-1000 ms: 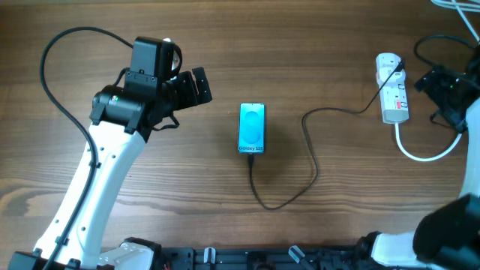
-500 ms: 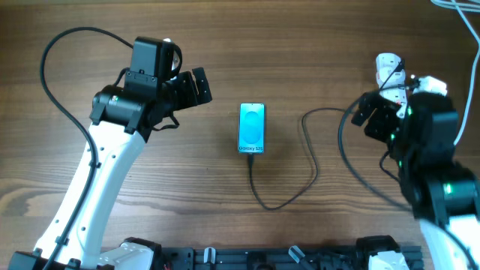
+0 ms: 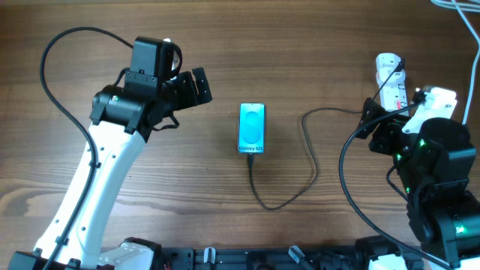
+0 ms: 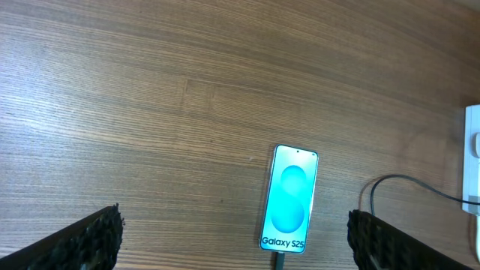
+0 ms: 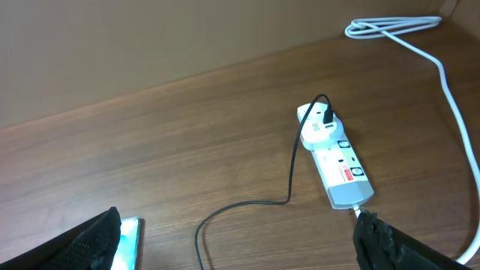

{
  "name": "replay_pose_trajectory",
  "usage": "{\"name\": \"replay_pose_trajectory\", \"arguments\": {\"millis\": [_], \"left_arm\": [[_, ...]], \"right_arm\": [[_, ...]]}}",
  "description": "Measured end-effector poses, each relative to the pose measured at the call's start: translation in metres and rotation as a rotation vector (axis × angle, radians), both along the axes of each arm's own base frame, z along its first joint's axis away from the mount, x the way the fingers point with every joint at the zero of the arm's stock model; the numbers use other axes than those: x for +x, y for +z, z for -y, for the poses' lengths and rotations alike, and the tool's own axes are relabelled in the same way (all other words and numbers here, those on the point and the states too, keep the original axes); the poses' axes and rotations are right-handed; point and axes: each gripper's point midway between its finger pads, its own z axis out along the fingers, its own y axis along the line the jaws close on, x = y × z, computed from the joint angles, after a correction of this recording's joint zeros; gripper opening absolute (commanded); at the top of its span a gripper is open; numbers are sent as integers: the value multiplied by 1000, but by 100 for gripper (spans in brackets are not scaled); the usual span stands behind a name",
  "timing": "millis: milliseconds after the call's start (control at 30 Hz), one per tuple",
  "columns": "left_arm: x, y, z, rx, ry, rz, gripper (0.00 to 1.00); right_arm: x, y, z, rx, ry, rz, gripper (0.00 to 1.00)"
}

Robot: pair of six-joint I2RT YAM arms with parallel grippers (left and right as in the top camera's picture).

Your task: Plug charger to phone and switch on socket

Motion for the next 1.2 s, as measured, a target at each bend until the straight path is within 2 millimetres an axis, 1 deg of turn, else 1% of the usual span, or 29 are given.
{"name": "replay_pose_trajectory", "arguments": {"millis": [100,267,433,633,767,900,933,967,1000,1133,1167,1200], "left_arm": [[0,0,0,0,0,0,100],[0,0,0,0,0,0,100],[0,0,0,0,0,0,100],[0,0,0,0,0,0,100],[0,0,0,0,0,0,100],[0,0,0,0,0,0,100],[0,0,0,0,0,0,100],[0,0,0,0,0,-1,100],[0,0,0,0,0,1,100],[0,0,0,0,0,0,100],[0,0,0,0,0,0,100],[0,0,0,0,1,0,100]], "right_arm": [[0,-1,-3,8,15,-2,100],[-4,-12,-20,52,102,-55,100],[-3,-18,-21,53,107,-85,100],[-2,-19,-21,32,120,-87,100],[-1,-17,-22,-26,160,-67,100],[-10,-16,-17,-102,202,18,100],[-14,-19,-15,-106,200,40,100],[-11,-14,-15,-116,216,110,100],[-11,-14,-15,-125,225,145,100],[-16,-30,-24,-175,316,314,100],[-19,-39,-29,-186,348,352,100],[-21,-42,-31,-194,357,384,100]]}}
